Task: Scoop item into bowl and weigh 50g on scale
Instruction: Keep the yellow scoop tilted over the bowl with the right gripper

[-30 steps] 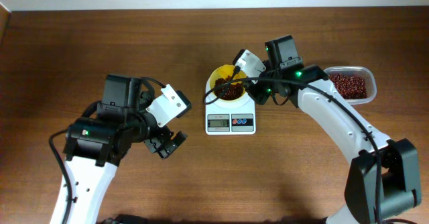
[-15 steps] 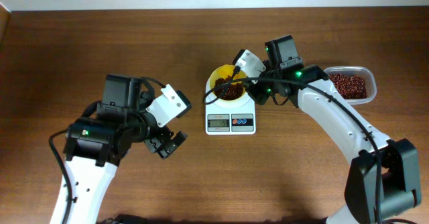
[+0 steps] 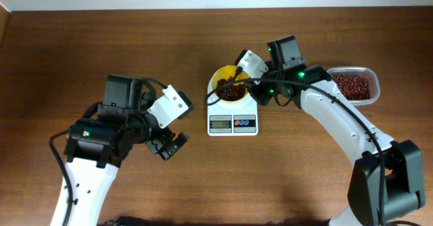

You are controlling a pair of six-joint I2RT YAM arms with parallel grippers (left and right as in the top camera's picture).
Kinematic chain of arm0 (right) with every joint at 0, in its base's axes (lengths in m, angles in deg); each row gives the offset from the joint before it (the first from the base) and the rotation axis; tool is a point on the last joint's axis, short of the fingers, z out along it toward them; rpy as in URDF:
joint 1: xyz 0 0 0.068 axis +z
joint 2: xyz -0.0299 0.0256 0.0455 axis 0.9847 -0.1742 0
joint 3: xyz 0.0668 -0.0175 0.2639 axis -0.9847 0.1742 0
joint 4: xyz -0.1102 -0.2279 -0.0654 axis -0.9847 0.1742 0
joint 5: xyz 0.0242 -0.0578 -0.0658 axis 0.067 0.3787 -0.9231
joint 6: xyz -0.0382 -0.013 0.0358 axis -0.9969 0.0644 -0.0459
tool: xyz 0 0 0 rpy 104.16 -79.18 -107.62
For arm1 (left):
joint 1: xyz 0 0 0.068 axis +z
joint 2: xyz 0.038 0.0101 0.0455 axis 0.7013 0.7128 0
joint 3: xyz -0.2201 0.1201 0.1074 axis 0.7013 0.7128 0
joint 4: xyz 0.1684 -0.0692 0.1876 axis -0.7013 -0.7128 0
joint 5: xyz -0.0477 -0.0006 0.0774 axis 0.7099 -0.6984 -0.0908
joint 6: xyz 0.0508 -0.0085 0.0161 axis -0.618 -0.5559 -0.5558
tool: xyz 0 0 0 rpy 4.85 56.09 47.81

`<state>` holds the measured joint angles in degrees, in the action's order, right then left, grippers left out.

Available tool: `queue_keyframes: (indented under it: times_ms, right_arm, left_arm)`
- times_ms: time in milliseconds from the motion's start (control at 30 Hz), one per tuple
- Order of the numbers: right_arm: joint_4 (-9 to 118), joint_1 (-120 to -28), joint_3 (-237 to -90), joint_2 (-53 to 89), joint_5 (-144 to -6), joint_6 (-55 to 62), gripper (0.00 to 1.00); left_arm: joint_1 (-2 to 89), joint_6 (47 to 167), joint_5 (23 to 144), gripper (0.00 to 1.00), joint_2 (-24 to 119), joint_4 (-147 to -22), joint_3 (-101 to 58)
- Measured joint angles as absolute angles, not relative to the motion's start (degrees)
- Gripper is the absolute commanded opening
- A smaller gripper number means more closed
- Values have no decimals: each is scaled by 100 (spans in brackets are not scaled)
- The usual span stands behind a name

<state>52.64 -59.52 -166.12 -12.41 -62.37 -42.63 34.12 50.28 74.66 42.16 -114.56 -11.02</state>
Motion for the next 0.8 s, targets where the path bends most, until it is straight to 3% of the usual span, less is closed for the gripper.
queue_keyframes:
  times_ms: [800]
  right_arm:
    - [5668,-5952,-16688,-1005,-6385,-4263,4]
  left_arm:
    - [3412,5025,7466,99,4216,-11456,-1102]
